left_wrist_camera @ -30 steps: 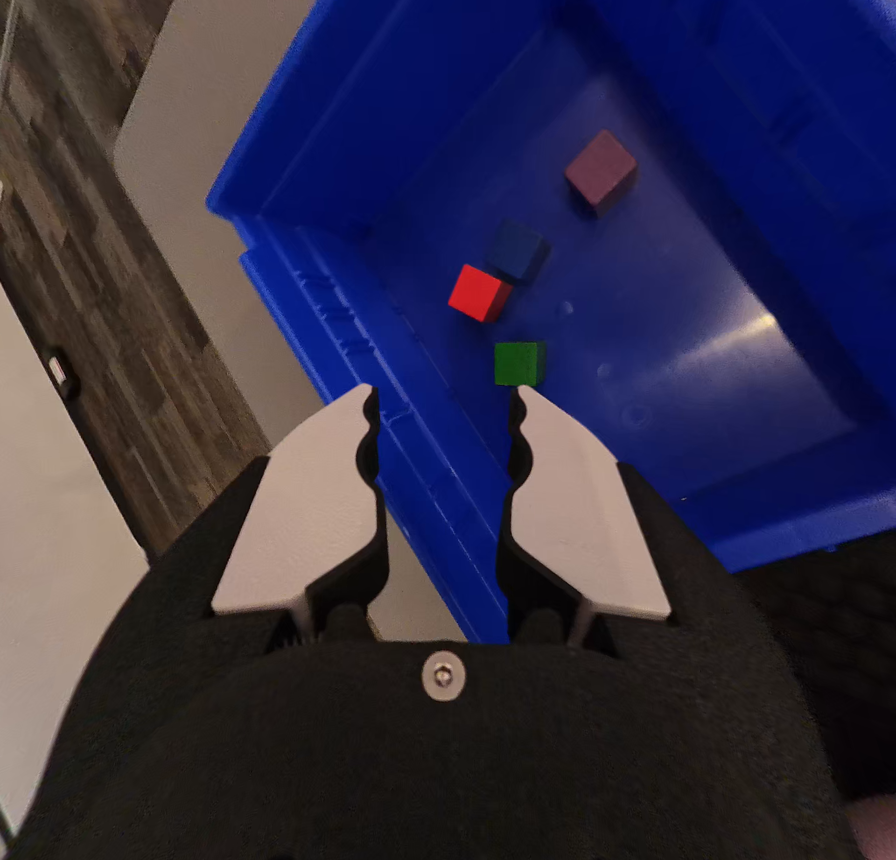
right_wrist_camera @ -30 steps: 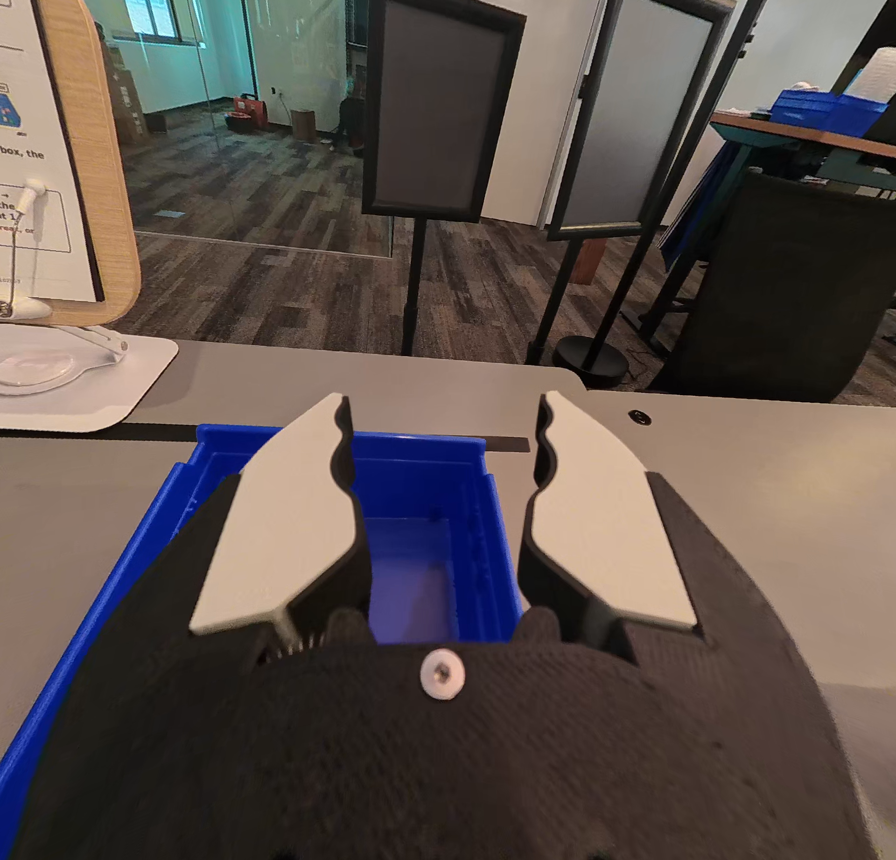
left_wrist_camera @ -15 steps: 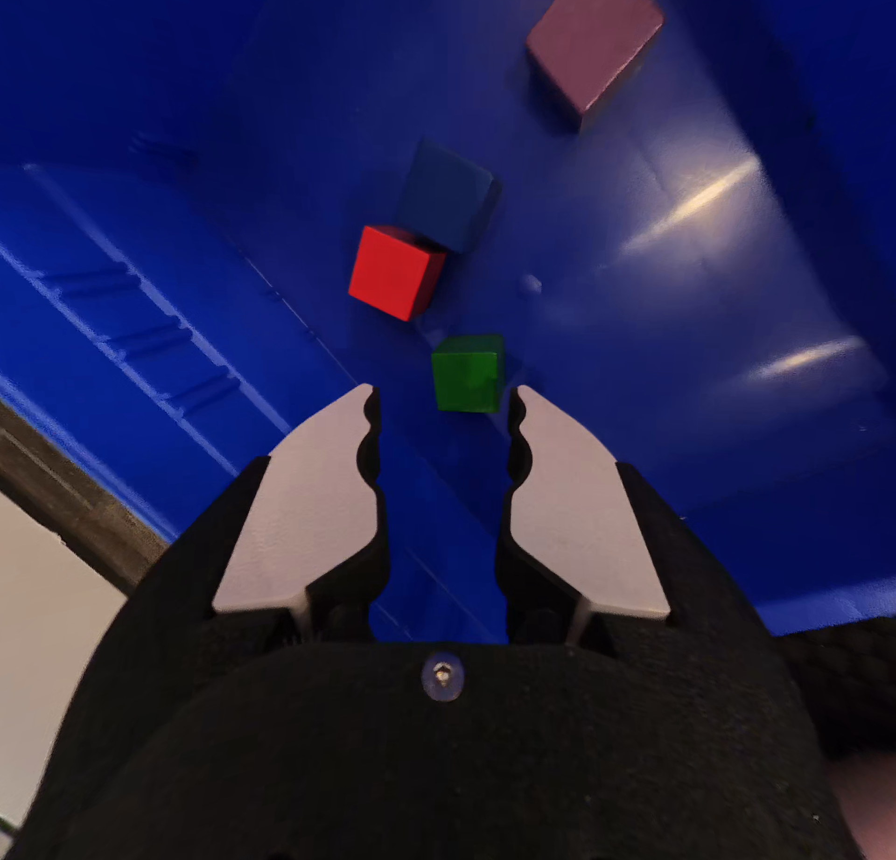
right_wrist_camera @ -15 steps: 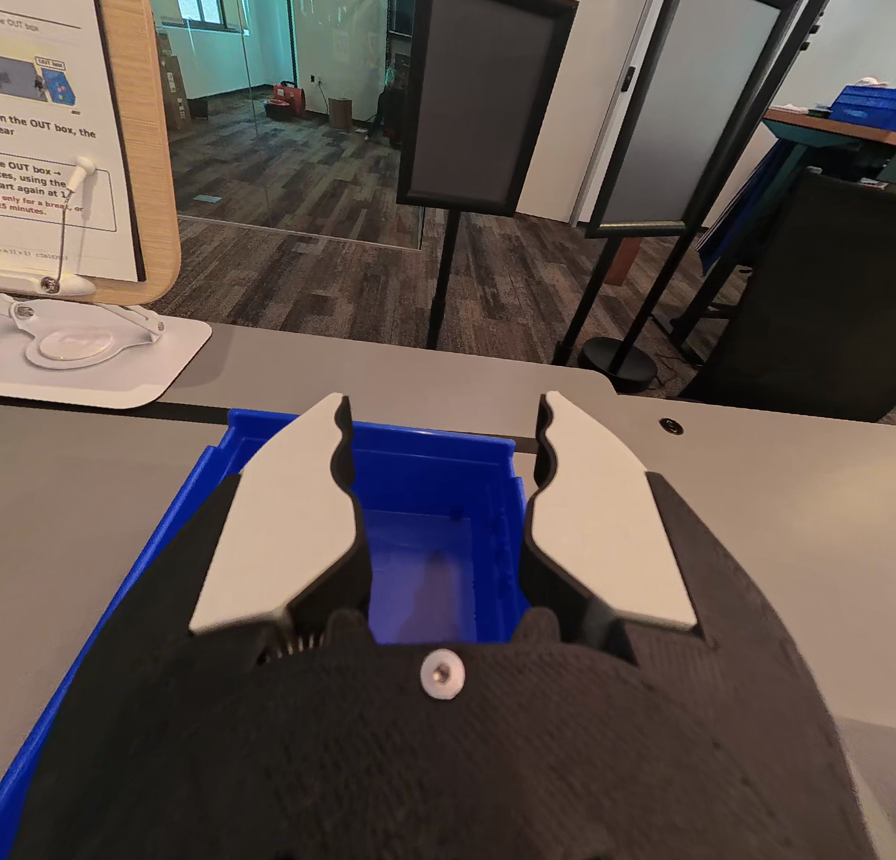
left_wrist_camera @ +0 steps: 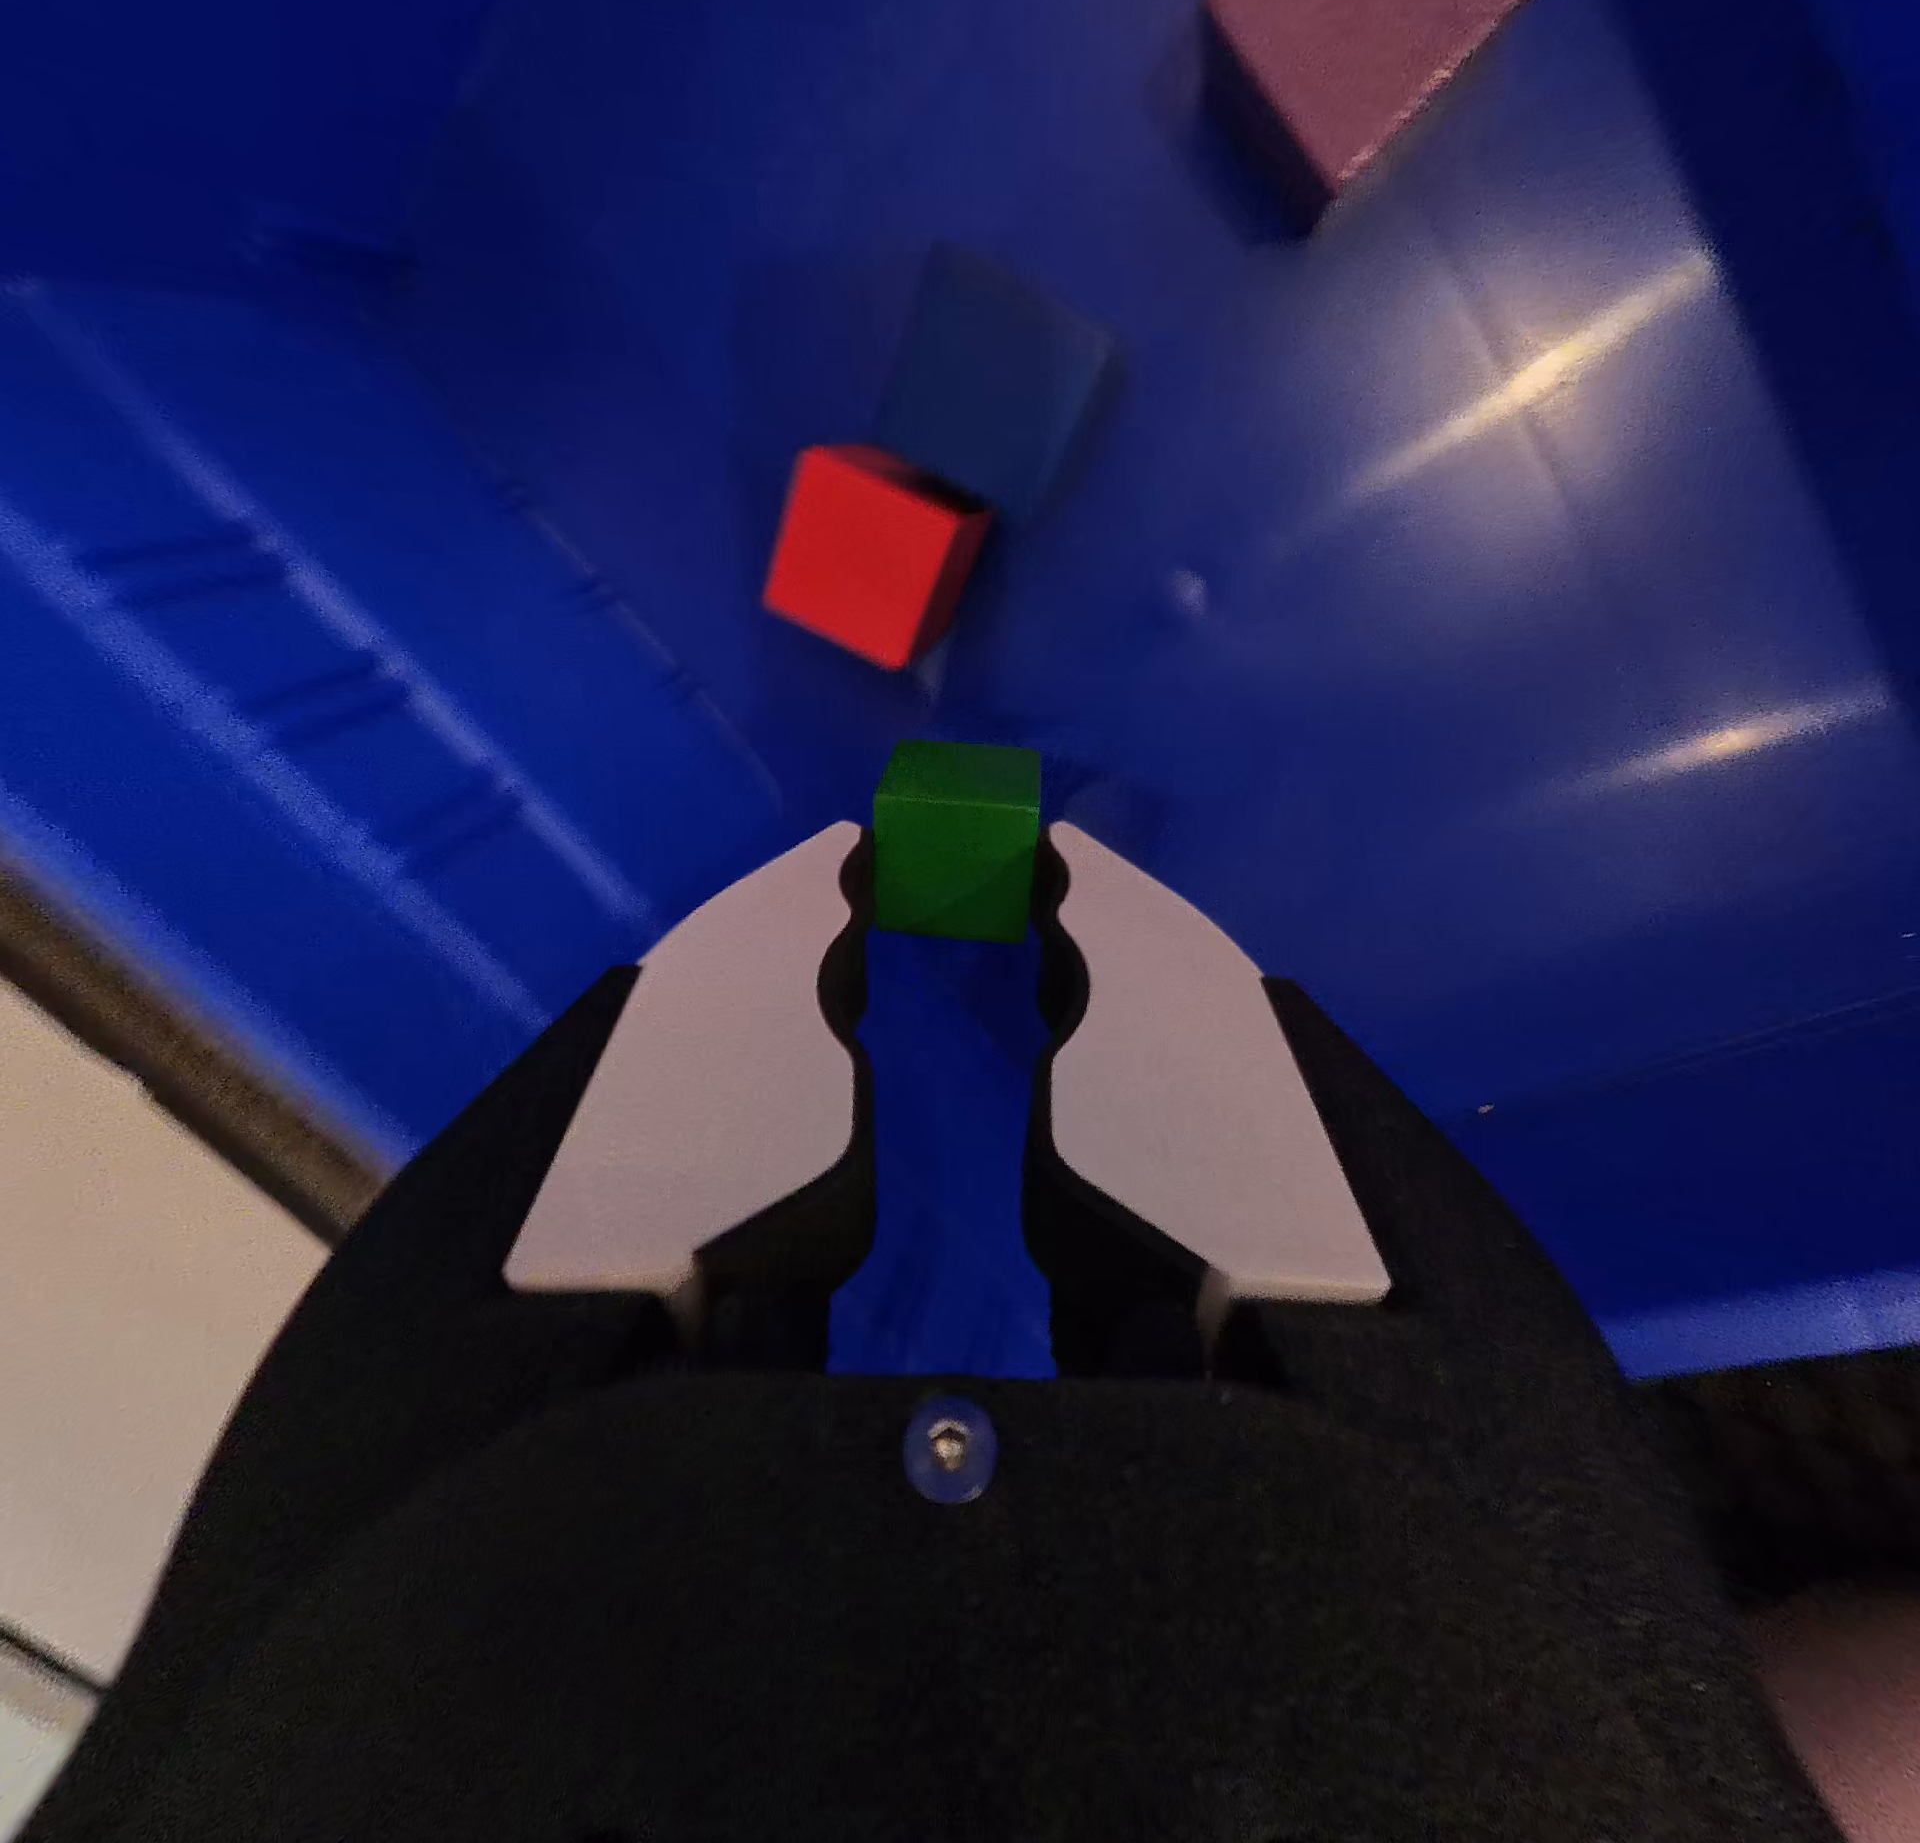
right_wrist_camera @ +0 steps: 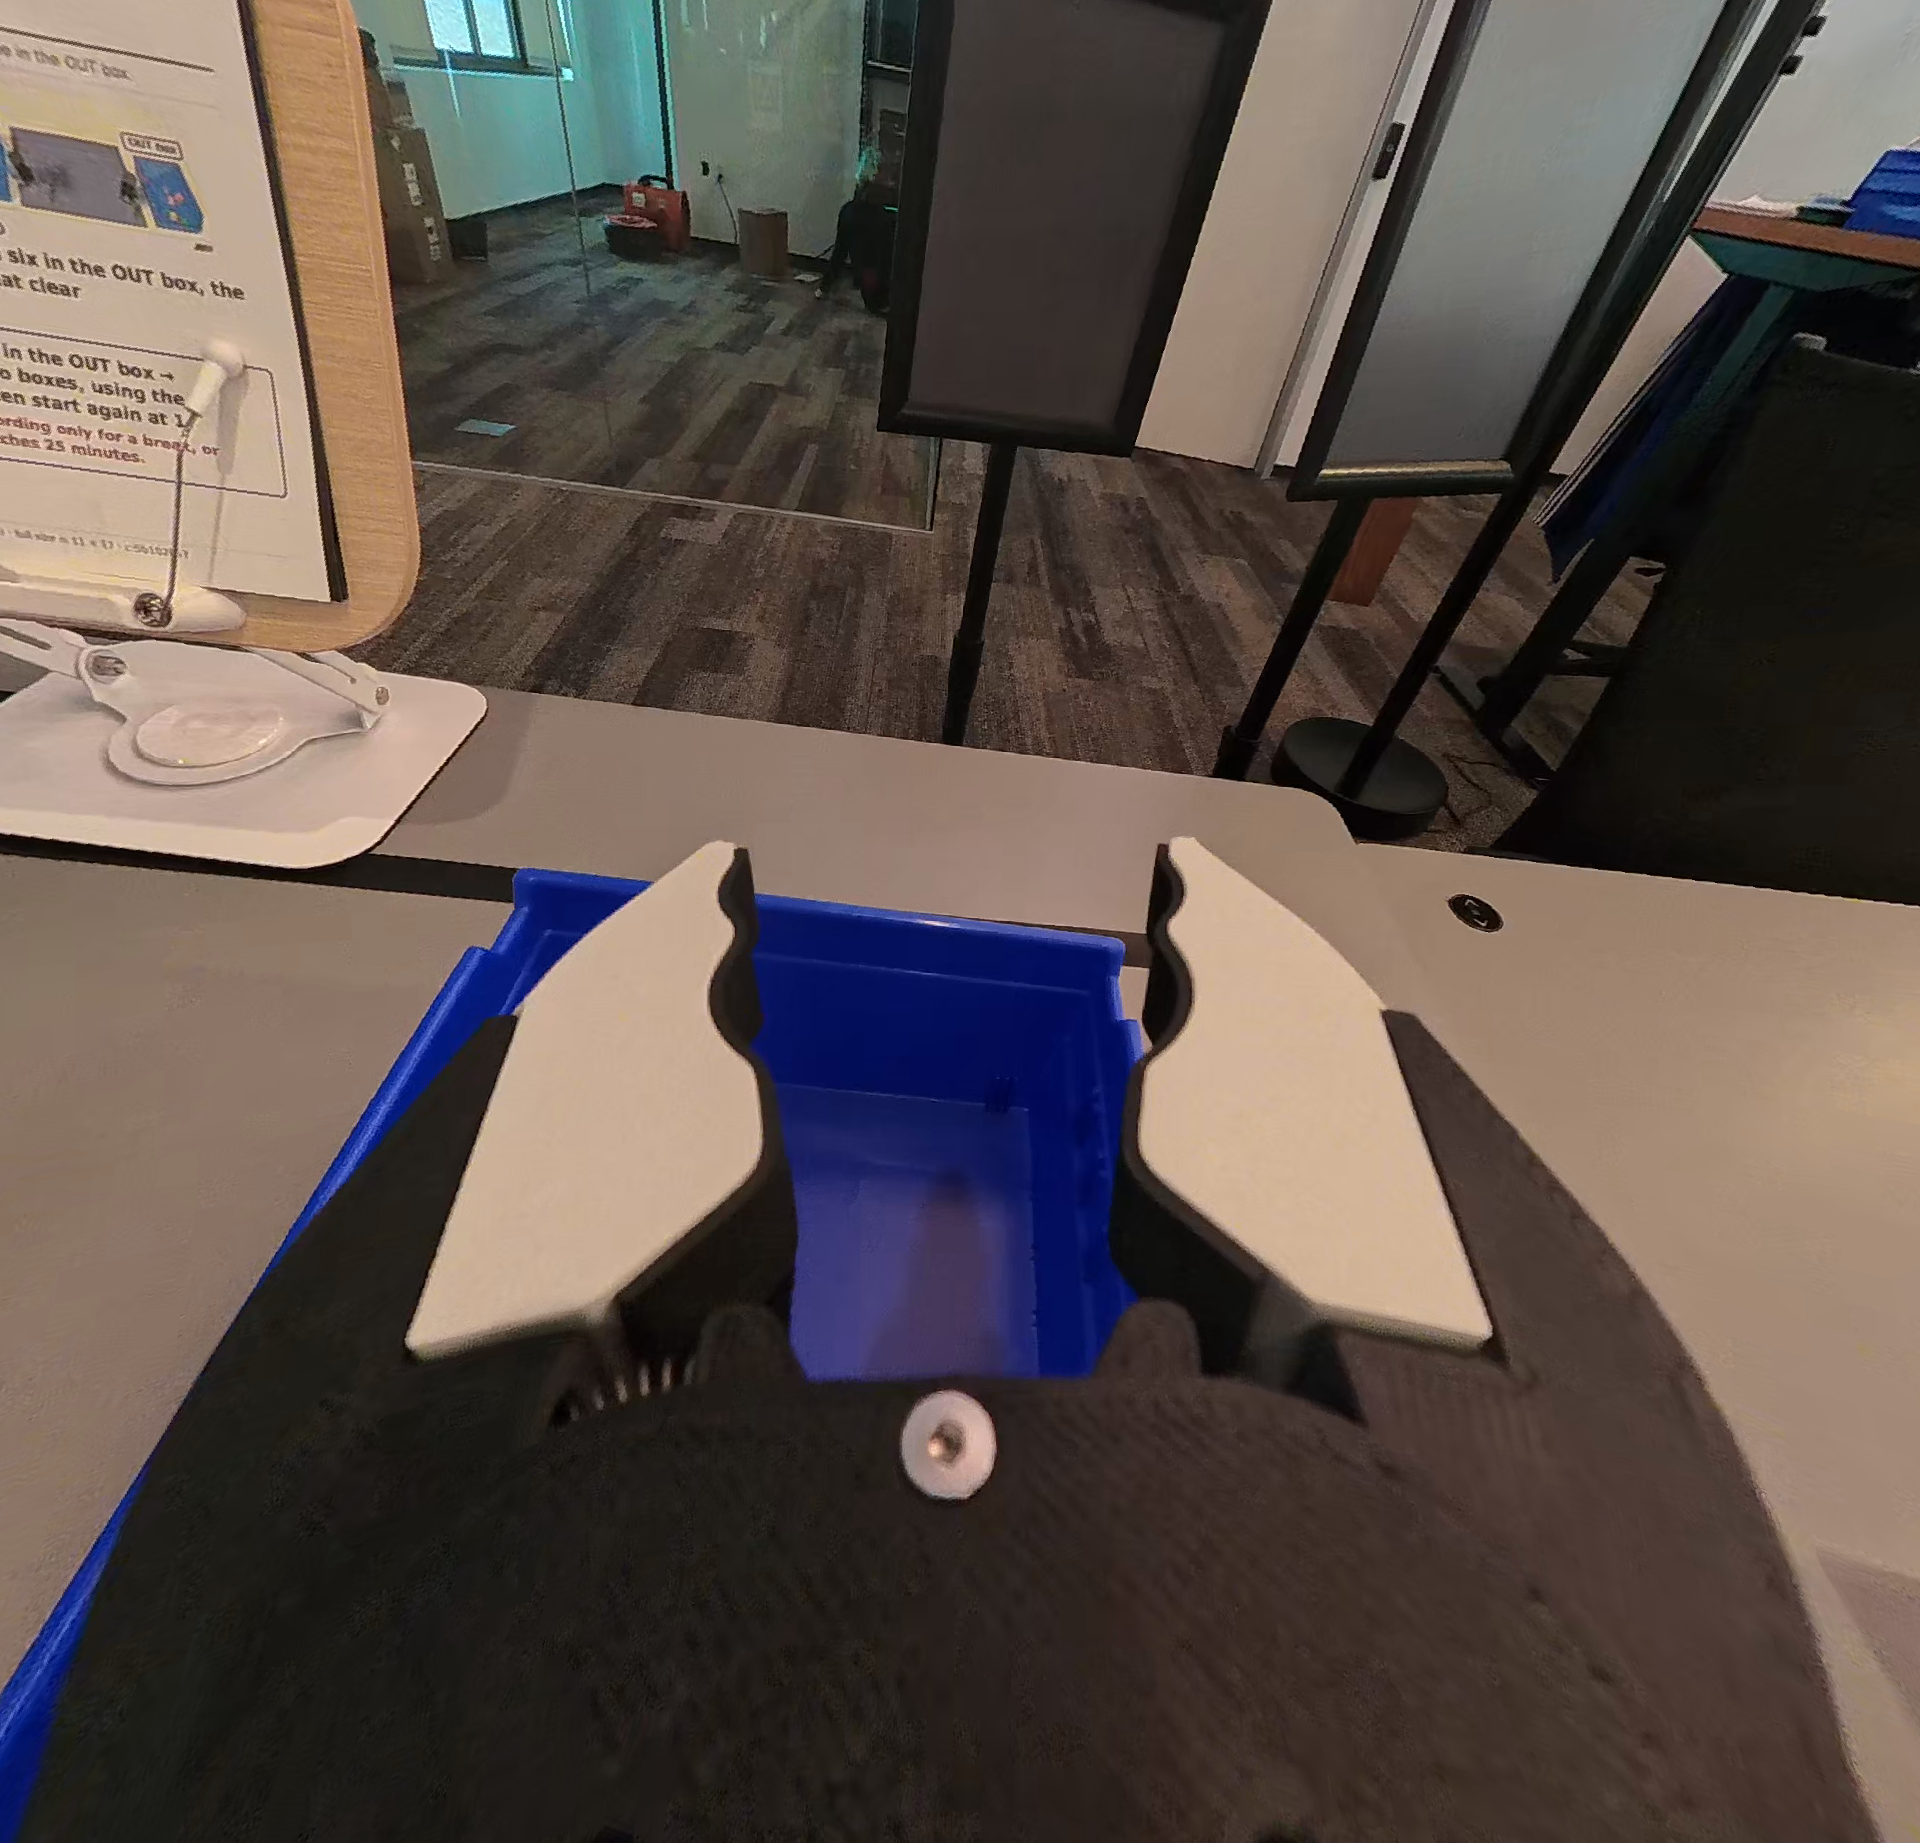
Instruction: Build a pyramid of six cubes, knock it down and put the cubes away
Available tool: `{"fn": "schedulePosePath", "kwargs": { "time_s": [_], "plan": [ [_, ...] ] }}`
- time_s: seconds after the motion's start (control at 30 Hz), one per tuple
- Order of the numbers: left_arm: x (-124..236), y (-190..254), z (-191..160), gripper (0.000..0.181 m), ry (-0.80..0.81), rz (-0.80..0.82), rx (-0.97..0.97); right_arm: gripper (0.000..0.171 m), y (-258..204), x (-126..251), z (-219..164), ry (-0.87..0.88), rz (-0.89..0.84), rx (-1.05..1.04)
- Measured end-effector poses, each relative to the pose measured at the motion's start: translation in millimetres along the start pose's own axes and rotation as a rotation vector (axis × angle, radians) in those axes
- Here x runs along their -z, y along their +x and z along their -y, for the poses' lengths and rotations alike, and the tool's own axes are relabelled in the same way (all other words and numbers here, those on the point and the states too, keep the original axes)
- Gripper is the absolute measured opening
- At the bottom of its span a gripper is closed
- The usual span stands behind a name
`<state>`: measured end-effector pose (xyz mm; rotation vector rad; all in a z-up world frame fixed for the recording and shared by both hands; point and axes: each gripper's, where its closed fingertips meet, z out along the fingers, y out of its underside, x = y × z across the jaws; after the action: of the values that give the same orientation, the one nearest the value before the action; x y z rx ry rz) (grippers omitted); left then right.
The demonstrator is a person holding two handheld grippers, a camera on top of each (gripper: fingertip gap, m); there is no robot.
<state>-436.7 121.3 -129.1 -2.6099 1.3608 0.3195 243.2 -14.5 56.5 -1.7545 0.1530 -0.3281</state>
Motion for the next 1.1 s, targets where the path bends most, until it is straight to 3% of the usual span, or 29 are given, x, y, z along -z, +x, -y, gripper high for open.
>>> {"fn": "schedulePosePath", "kwargs": {
  "time_s": [0.1, 0.23, 0.33, 0.4, 0.5, 0.6, 0.77, 1.1],
  "plan": [
    [48, -18, 2, 0.029, 0.094, 0.151, 0.050, 0.074, -1, 0, -1, -0.004, 0.003, 0.004],
    [149, -8, 42, 0.029, 0.477, 0.310, 0.036, 0.073, -2, -1, 0, -0.003, 0.005, 0.008],
    [206, 70, 97, 0.028, 0.768, 0.179, -0.147, 0.073, -4, -1, 0, -0.005, 0.012, 0.009],
    [217, 143, 130, 0.028, 0.847, 0.039, -0.341, 0.073, -6, -2, 0, -0.007, 0.018, 0.014],
    [190, 248, 164, 0.028, 0.787, -0.187, -0.587, 0.073, -12, -2, 1, -0.010, 0.032, 0.027],
    [136, 295, 181, 0.028, 0.601, -0.228, -0.677, 0.073, -16, -1, 3, -0.006, 0.044, 0.044],
    [78, 319, 189, 0.028, 0.428, -0.200, -0.730, 0.073, -20, 0, 5, -0.004, 0.061, 0.047],
    [61, 335, 194, 0.028, 0.385, -0.252, -0.743, 0.073, -26, -6, -1, -0.034, 0.086, 0.058]
  ]
}}
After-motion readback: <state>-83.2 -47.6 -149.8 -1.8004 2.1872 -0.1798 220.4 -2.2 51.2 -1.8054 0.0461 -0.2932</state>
